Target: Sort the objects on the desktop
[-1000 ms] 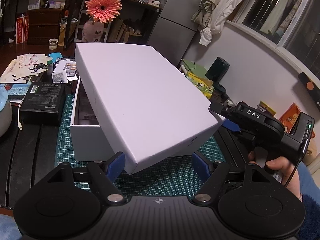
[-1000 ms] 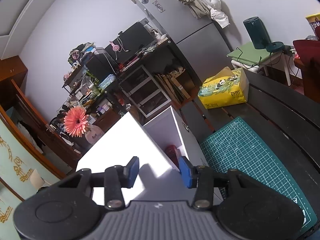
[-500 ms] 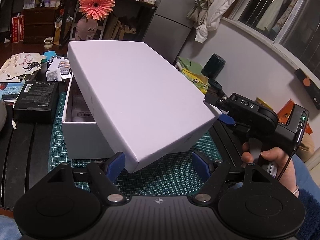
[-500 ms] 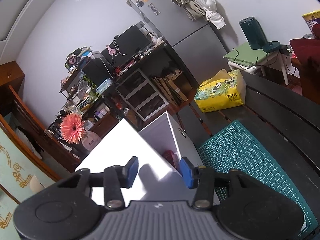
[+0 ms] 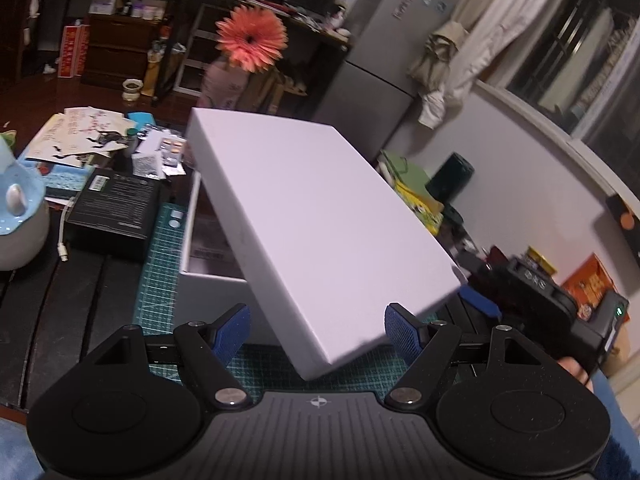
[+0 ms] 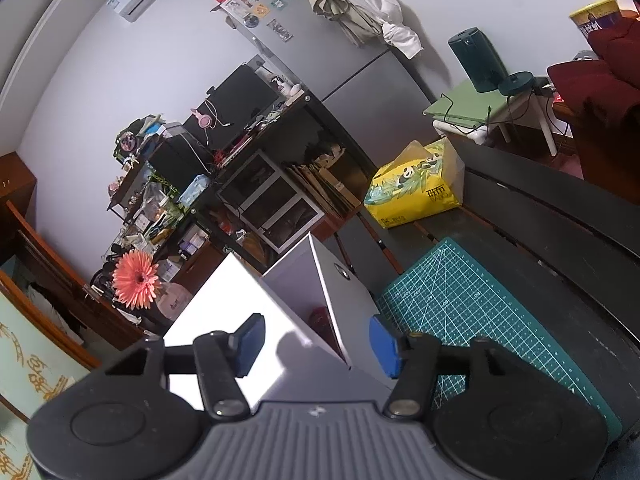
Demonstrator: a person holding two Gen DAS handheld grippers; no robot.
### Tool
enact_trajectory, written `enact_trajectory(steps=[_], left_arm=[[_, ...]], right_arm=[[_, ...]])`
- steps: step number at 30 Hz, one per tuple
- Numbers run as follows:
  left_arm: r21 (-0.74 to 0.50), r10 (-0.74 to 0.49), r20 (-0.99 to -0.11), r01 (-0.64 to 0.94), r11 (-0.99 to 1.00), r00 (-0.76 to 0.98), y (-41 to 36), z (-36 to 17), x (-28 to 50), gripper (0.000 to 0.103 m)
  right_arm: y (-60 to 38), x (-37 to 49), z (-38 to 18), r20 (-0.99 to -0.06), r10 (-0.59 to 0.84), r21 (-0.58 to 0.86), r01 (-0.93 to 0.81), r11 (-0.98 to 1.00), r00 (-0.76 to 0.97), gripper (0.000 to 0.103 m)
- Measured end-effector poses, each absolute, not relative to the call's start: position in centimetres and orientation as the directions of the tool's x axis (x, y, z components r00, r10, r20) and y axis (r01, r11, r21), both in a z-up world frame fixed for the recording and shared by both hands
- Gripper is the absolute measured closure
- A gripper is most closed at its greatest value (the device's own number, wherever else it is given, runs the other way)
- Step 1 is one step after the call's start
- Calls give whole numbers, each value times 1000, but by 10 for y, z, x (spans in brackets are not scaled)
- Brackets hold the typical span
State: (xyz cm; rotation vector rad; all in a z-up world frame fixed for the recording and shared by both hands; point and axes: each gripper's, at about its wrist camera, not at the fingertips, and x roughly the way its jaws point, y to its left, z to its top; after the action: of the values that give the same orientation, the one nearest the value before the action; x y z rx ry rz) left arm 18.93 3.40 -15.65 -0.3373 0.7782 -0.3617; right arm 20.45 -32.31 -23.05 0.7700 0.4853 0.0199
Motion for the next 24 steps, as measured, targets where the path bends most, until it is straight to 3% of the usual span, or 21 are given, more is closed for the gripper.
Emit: enact_trajectory(steps=[24], left_arm=[[-376, -324, -643, 82, 923, 694, 51, -165, 200, 29]], right_arm=[[-313, 172, -250, -403, 333, 840, 200, 505, 853, 38]])
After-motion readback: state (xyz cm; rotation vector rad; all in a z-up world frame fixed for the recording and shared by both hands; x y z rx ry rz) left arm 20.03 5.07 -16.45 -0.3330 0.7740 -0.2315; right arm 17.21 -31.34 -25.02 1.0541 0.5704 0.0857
